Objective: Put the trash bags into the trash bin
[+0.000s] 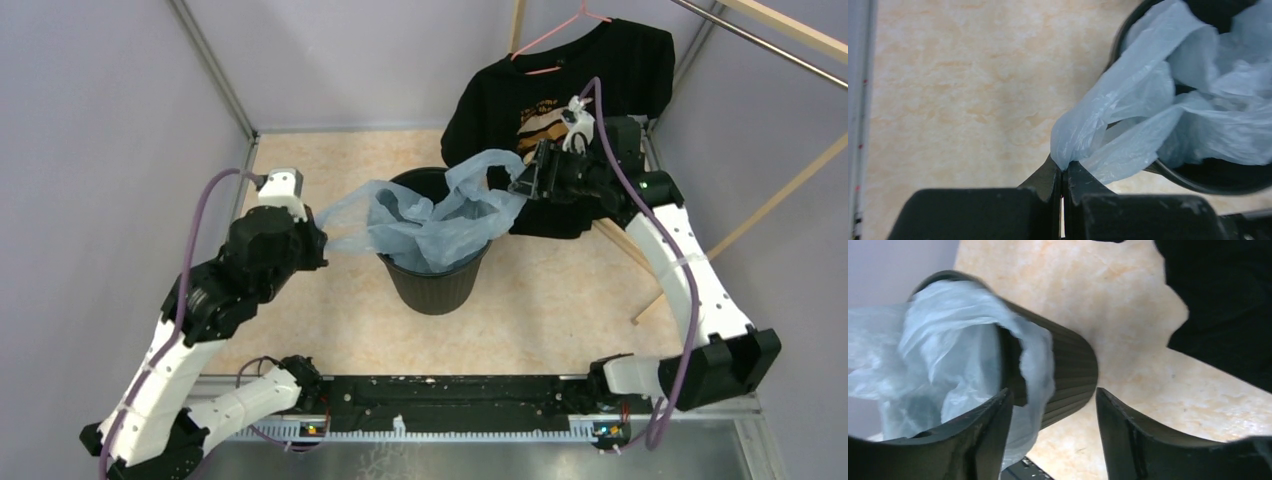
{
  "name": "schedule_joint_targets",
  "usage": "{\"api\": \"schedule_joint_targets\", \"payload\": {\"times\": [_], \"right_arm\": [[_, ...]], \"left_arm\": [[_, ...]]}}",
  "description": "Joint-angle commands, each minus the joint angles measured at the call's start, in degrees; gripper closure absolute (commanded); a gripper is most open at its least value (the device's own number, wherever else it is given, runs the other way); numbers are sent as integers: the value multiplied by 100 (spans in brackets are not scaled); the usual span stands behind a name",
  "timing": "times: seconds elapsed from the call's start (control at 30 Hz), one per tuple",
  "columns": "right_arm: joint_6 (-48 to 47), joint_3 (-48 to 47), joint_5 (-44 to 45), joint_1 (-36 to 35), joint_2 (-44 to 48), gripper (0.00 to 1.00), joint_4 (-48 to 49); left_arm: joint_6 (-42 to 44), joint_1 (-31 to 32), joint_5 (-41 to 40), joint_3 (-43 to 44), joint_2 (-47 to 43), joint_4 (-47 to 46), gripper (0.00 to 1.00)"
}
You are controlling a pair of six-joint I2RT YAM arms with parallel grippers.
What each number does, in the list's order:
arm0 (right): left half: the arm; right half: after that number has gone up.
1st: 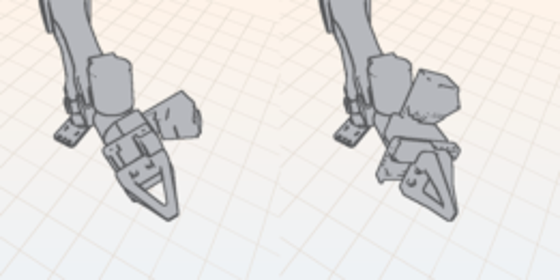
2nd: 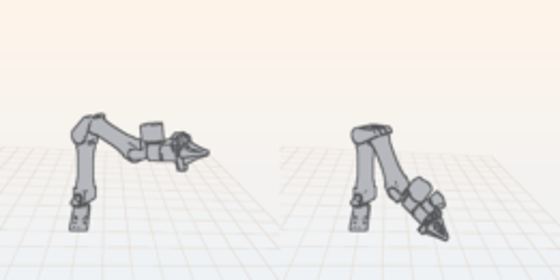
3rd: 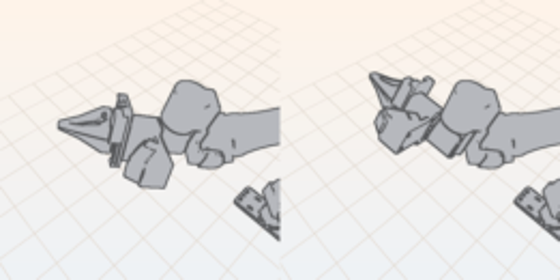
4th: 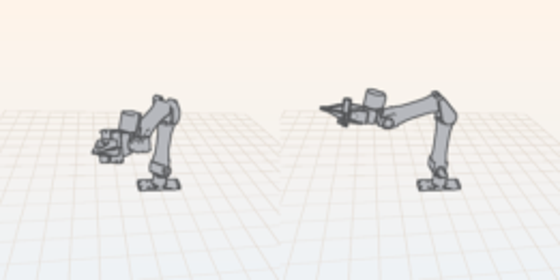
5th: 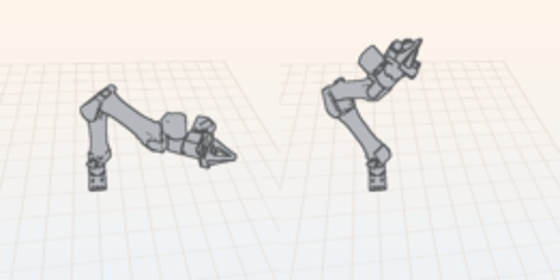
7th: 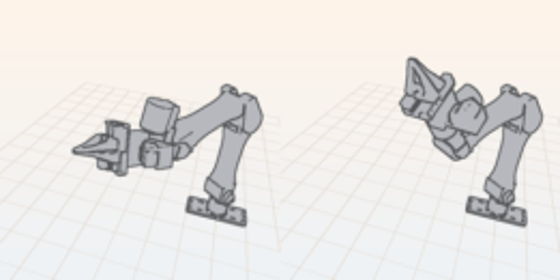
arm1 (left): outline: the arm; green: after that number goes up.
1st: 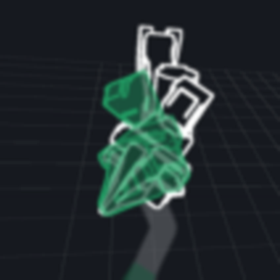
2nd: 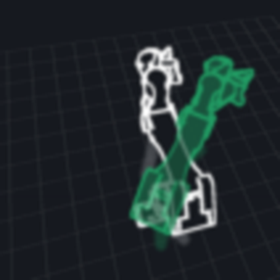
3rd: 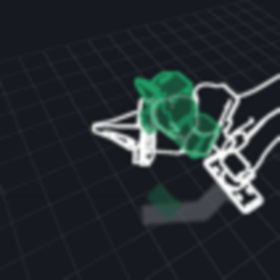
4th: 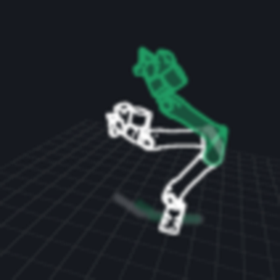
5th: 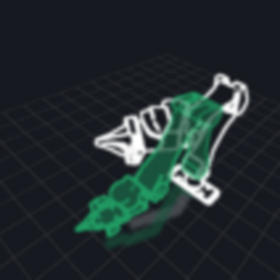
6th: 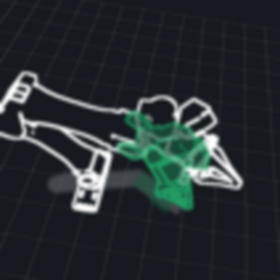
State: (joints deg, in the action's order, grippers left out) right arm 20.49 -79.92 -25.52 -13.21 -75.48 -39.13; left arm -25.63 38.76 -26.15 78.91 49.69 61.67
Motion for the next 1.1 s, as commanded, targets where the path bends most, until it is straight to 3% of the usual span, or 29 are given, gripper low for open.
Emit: {"api": "schedule_joint_targets", "payload": {"times": [0.0, 0.1, 0.23, 0.33, 0.4, 0.47, 0.5, 0.63, 0.73, 0.87, 1.07], "right_arm": [[334, -75, 44, -302, 830, 32, -243], [845, 159, 70, -349, 1218, 25, -306], [1904, 802, -413, -640, 1613, 23, 358], [2168, 903, -164, -994, 1681, 23, 533], [2273, 960, -21, -1184, 1696, 24, 644], [2470, 1159, -19, -1263, 1756, 27, 928], [2544, 1239, -31, -1276, 1772, 31, 1019], [2688, 1404, 62, -1386, 1825, 64, 1165], [2739, 1473, 20, -1435, 1890, 70, 1229], [2692, 1505, 58, -1442, 2020, 79, 1301], [2593, 1579, -67, -1438, 2099, 94, 1425]], "left_arm": [[-11, -18, 1060, 13, -346, -657, 100], [-150, -18, 1314, -68, -419, -732, 100], [-269, -18, 1351, -166, -442, -694, 100], [-367, -18, 1315, -201, -437, -628, 100], [-472, -18, 1314, -210, -447, -569, 94], [-652, -18, 1278, -218, -444, -455, 81], [-786, -18, 1227, -206, -431, -368, 75], [-1434, -17, 1360, -264, -471, -198, 44], [-1776, -18, 1973, -493, -701, -573, 22], [-2349, -18, 2218, -810, -925, -900, 11], [-2610, -18, 2169, -1298, -934, -1377, 12]]}}
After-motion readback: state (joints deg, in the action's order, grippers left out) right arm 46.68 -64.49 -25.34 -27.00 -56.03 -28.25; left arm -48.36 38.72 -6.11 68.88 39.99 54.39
